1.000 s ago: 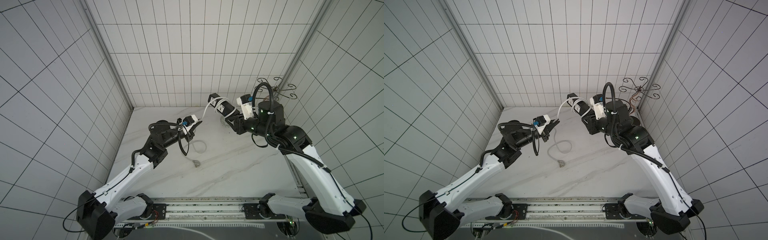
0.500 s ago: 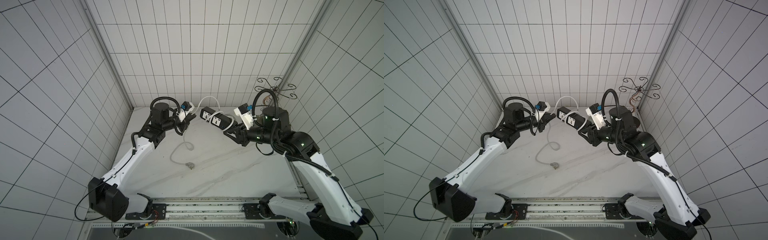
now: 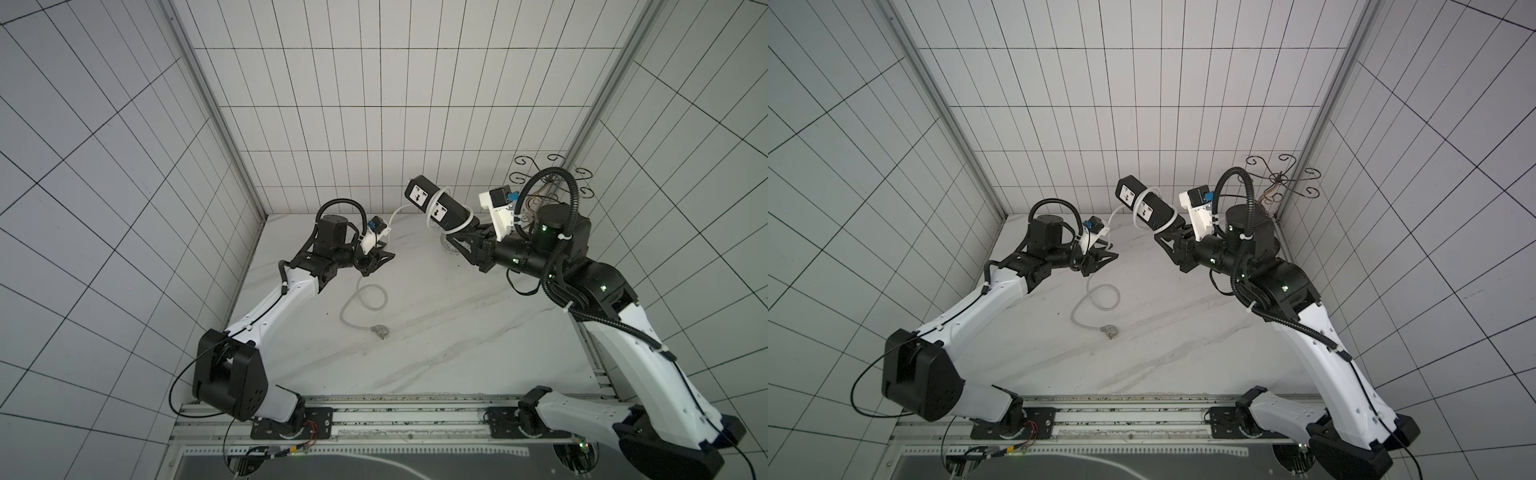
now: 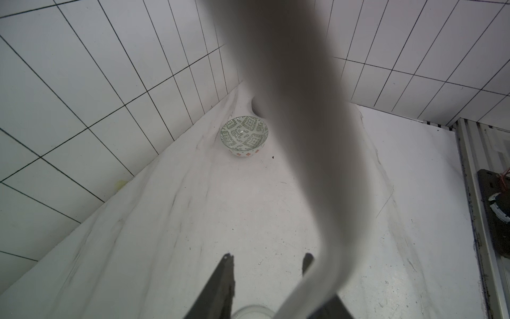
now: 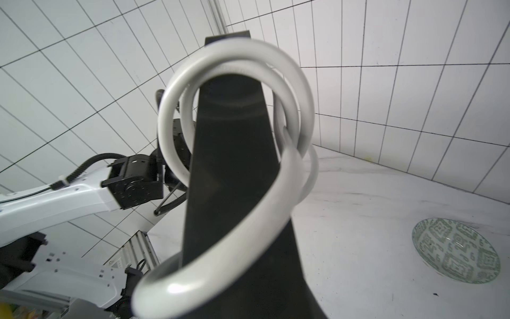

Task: Unwrap the cord wrapped around the power strip
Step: Unwrap the power cord from the power strip.

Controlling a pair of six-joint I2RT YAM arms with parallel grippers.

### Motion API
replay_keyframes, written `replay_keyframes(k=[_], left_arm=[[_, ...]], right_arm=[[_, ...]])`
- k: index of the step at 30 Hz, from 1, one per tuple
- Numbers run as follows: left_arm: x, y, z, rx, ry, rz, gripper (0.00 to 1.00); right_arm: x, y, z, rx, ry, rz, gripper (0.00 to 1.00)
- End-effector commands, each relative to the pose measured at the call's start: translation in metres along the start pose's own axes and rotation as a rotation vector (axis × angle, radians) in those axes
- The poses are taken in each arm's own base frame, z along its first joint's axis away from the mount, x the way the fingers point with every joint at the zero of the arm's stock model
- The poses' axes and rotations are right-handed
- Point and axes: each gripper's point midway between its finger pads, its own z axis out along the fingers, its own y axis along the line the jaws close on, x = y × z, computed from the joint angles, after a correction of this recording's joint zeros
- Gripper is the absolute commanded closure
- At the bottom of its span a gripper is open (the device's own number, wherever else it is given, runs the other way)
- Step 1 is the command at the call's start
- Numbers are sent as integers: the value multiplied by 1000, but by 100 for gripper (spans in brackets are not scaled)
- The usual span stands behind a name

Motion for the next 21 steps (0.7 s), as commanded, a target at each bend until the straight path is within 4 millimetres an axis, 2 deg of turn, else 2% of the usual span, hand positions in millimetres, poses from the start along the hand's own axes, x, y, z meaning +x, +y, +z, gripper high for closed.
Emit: replay_keyframes(k=[1, 4, 7, 12, 14, 15, 19, 21], left_arm=[[-26, 5, -27, -109, -54, 69, 43], [-29, 8, -44, -187, -33, 114, 21], [-43, 3, -60, -252, -61, 183, 12], [-66, -3, -75, -395, -85, 285, 10], [-78, -13, -78, -406, -119, 342, 10], [-88, -22, -78, -395, -163, 378, 10], [-132, -81, -85, -253, -442, 555, 11], [-148, -86, -84, -257, -509, 559, 13]], right_arm=[[-47, -8, -15, 89, -153, -16, 100], [-49, -12, -15, 114, -143, -8, 100], [-51, -10, -16, 110, -134, -1, 100], [-64, -8, -23, 119, -158, 5, 100], [-66, -6, -24, 114, -152, 1, 100], [-66, -4, -24, 104, -145, -3, 100], [-58, 2, -24, 72, -109, -18, 100], [-55, 8, -26, 45, -98, -27, 100]])
